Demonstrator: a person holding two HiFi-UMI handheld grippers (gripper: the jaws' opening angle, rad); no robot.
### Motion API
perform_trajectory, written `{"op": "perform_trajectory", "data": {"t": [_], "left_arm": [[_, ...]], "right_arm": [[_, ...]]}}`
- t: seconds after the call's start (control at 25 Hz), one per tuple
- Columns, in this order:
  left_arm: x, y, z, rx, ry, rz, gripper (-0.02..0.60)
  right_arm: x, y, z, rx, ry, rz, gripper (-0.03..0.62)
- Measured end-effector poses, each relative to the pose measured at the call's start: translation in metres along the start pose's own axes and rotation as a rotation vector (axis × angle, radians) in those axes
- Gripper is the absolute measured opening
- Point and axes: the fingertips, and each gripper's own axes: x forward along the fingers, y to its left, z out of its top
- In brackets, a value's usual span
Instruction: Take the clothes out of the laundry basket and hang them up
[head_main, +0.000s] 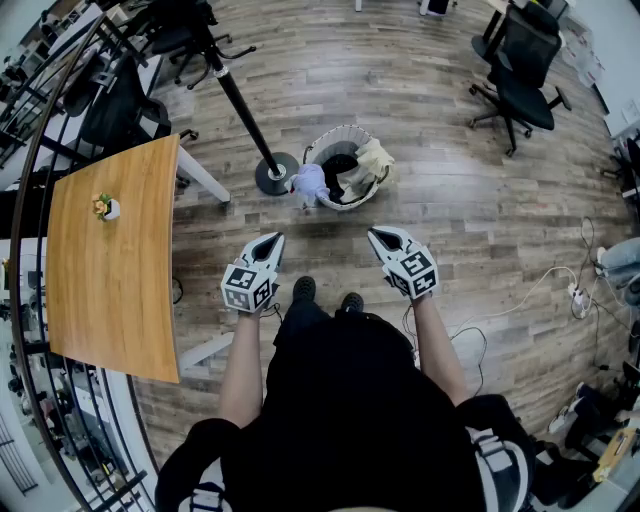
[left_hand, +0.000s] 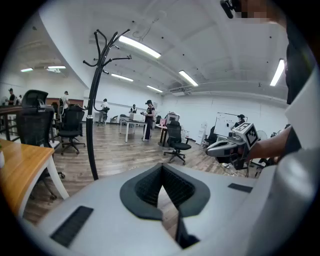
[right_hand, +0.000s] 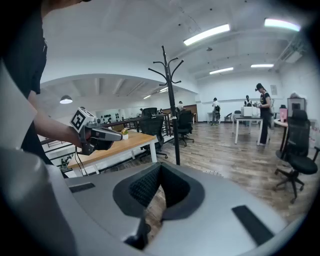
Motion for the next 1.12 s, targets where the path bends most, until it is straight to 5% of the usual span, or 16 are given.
{"op": "perform_trajectory", "data": {"t": [0.56, 0.8, 1.12], "left_arm": [[-0.005, 0.029, -0.001, -0.053, -0.008, -0.016, 0.018], [-0.001, 0.065, 0.012, -0.189, -0.065, -0.057, 0.020], [-0.001, 0.106, 0.030, -0.106, -0.057, -0.123, 0.020]], "right_arm": [[0.018, 0.001, 0.011, 0.014, 0.003, -0.052, 0.006], [0.038, 0.002, 0.009, 0.041, 0.043, -0.110, 0.006], [0.074, 0.009, 0.027, 0.084, 0.023, -0.190, 0.006]]}}
